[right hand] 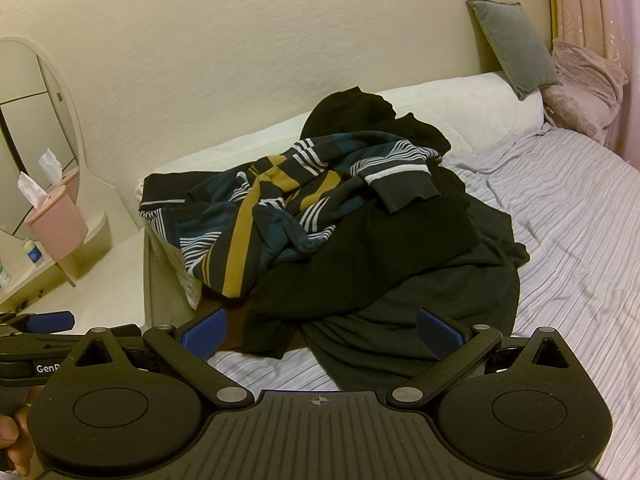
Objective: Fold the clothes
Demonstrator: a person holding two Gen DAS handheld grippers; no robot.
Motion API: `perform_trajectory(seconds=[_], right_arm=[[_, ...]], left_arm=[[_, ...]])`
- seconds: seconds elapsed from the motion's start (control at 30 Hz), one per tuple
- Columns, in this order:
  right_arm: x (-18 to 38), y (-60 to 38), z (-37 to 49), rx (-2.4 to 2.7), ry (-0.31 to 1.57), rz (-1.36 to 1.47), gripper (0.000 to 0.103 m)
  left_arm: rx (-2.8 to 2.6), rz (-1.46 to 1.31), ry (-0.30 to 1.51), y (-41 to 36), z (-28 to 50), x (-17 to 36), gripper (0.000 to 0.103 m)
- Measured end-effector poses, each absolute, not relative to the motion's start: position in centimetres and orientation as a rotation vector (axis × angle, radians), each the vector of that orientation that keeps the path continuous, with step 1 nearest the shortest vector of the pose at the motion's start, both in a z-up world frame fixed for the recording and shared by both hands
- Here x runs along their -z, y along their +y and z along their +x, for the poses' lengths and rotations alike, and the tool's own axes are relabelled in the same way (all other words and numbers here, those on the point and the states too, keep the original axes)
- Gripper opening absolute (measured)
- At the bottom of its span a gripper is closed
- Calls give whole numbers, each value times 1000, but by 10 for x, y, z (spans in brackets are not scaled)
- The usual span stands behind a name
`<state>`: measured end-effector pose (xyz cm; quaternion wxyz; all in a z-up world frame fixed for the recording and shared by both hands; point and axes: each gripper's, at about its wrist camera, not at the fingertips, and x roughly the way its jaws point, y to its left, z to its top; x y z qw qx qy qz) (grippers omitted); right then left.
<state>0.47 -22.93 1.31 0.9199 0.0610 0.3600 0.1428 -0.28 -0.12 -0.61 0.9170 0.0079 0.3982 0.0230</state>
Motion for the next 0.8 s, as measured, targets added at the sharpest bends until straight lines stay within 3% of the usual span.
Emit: perform_trajectory(seconds=[0.8], right_arm=[[-11,-260,7,-374,745,114,103]], left_arm=[[-116,-12,825,-34,-20,6,95]])
